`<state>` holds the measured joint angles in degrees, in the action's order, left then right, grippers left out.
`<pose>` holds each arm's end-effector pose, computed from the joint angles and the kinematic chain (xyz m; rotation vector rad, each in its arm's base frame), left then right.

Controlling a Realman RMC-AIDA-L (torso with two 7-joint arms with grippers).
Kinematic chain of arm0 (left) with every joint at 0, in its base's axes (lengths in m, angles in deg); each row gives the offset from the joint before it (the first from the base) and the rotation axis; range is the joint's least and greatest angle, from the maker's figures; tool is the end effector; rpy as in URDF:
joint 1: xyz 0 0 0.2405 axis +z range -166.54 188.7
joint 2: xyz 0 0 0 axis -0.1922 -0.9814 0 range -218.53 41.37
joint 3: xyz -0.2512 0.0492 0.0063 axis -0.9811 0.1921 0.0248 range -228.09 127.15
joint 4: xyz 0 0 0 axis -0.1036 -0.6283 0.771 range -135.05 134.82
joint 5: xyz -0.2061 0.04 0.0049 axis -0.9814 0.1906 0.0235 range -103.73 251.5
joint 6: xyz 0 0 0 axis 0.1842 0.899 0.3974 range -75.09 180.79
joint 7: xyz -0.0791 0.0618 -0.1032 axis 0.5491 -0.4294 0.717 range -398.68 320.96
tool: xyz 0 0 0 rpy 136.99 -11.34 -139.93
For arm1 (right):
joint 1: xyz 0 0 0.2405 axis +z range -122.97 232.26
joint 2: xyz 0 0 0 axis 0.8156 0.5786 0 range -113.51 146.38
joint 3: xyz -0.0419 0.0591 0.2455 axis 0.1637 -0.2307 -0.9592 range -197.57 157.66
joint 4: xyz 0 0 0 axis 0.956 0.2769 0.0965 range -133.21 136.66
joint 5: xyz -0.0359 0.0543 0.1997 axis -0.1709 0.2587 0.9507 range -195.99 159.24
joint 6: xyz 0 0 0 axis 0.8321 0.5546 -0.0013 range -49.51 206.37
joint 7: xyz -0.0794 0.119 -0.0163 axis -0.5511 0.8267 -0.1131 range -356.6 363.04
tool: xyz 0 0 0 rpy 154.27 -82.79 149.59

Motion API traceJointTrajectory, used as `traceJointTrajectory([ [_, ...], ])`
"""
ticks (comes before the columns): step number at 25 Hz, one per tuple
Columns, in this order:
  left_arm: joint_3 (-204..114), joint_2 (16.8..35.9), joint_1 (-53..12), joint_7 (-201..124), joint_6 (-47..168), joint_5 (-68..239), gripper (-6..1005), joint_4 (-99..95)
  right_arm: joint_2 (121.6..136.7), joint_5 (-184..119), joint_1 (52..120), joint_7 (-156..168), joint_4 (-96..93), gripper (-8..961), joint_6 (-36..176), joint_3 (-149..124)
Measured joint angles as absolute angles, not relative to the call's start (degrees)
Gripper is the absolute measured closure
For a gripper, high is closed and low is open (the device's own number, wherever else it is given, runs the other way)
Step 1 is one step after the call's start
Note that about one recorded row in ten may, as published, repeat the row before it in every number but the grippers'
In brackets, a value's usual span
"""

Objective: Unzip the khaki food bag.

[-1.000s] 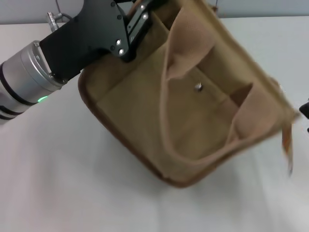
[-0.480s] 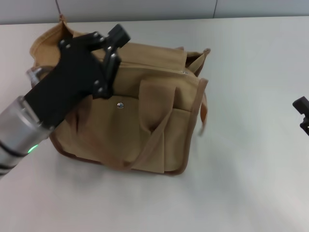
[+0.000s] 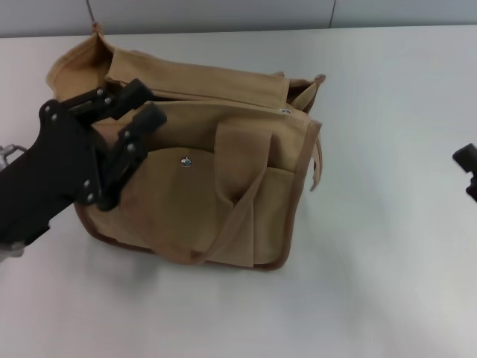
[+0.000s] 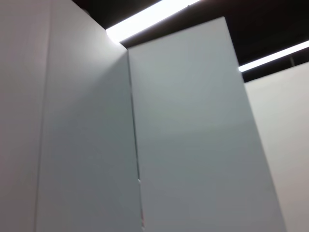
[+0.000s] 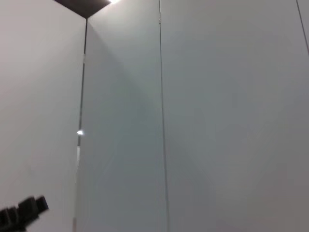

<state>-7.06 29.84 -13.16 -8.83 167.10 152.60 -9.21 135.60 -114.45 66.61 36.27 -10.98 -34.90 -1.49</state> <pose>-0.2464 0.2505 0.0033 -2.1466 0.0481 -1.4764 0.3108 0.1998 0.0218 -1.9850 0.2169 1.2532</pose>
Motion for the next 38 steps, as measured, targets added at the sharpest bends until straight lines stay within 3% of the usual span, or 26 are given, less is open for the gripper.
traceJointTrajectory([
  [3, -4.4, 29.59, -11.1, -3.3, 166.8, 152.6, 805, -14.8, 135.56, -117.3, 67.2, 40.1, -12.8, 324, -35.8, -1.1],
  [8, 1.8, 26.83, -9.0, 3.7, 165.7, 152.6, 665, -20.2, 135.54, -127.5, 69.8, 41.7, -15.1, 216, -36.2, -0.1],
  [9, 5.2, 24.90, -8.9, 4.8, 165.5, 152.6, 637, -20.3, 135.54, -129.5, 70.3, 41.7, -15.6, 195, -36.3, 0.8],
  [13, 10.8, 22.70, -8.7, 5.5, 163.7, 152.7, 499, -20.3, 135.68, -133.1, 72.2, 41.7, -16.4, 110, -36.3, 4.1],
  [21, 12.4, 23.08, -8.2, 5.0, 158.8, 157.7, 246, -21.6, 135.92, -133.5, 74.9, 41.7, -14.5, 112, -32.9, 7.9],
  [38, 12.2, 24.27, -8.1, 4.9, 158.5, 158.7, 246, -23.1, 135.93, -133.2, 75.4, 41.7, -13.8, 115, -31.6, 7.5],
])
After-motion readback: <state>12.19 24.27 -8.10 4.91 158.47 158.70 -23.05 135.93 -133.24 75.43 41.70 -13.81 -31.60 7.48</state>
